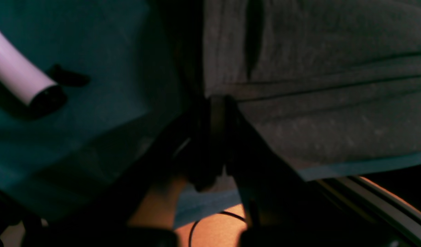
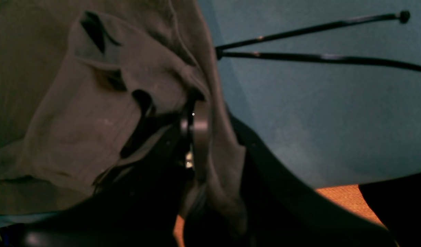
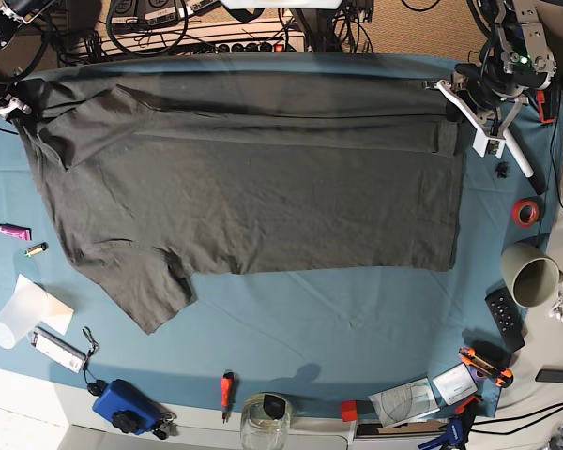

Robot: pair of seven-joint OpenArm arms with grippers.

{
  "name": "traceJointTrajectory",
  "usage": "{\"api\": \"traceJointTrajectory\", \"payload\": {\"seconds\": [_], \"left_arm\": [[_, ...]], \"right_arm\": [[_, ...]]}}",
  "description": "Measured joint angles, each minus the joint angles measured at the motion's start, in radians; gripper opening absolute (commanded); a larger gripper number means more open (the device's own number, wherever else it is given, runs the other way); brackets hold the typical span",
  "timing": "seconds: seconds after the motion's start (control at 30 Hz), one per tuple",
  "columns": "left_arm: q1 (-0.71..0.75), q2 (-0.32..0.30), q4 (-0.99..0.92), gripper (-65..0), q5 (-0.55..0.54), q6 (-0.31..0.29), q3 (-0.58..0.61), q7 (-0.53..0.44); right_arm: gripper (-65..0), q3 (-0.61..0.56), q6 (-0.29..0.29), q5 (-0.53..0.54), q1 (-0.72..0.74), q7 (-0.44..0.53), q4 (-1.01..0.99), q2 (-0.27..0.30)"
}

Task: Fold the T-shirt properly
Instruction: 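Drag the folded shirt toward the robot with both grippers, then release the right gripper and move it to the sleeve near it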

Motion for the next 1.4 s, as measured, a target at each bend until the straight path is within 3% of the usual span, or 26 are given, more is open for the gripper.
{"api": "traceJointTrajectory", "payload": {"seconds": [0.2, 0.23, 0.37, 0.43, 0.6, 0.8, 0.87, 1.03, 1.23, 1.4], "left_arm": [[0.000, 0.000, 0.000, -65.0, 0.000, 0.000, 0.000, 0.000], [0.000, 0.000, 0.000, -62.5, 0.000, 0.000, 0.000, 0.000], [0.000, 0.000, 0.002, -41.7, 0.005, 0.000, 0.000, 0.000], [0.000, -0.003, 0.003, -38.1, 0.011, 0.001, -0.004, -0.001], [0.009, -0.003, 0.059, -38.1, 0.035, 0.008, -0.006, 0.039], [0.054, -0.002, 0.185, -38.1, 0.049, 0.008, -0.006, -0.010], [0.075, 0.000, 0.210, -38.1, 0.064, 0.007, -0.006, -0.059], [0.043, 0.000, 0.232, -38.1, 0.124, 0.007, -0.006, -0.295], [-0.031, 0.000, 0.194, -38.2, 0.124, 0.007, -0.006, -0.314], [-0.070, 0.001, 0.142, -38.1, 0.127, 0.008, -0.006, -0.303]], "right_arm": [[-65.0, 0.000, 0.001, 0.000, 0.000, 0.000, 0.000, 0.001], [-63.6, 0.000, 0.009, 0.000, 0.000, 0.000, 0.000, 0.000], [-46.1, 0.000, 0.023, -0.003, 0.000, 0.002, 0.000, 0.003], [-45.2, 0.001, 0.023, -0.003, 0.000, 0.004, 0.000, 0.005], [-45.2, 0.001, 0.022, 0.000, -0.002, 0.003, 0.000, 0.020], [-45.2, 0.003, -0.001, 0.149, 0.000, 0.004, 0.005, 0.115], [-45.2, 0.003, -0.001, 0.145, 0.009, 0.003, 0.005, 0.139], [-45.2, 0.004, 0.000, 0.156, 0.076, 0.004, 0.005, 0.154], [-45.2, 0.000, 0.000, 0.124, 0.216, 0.027, 0.005, 0.151], [-45.2, -0.129, -0.043, -0.040, 0.314, 0.145, 0.005, 0.154]]}}
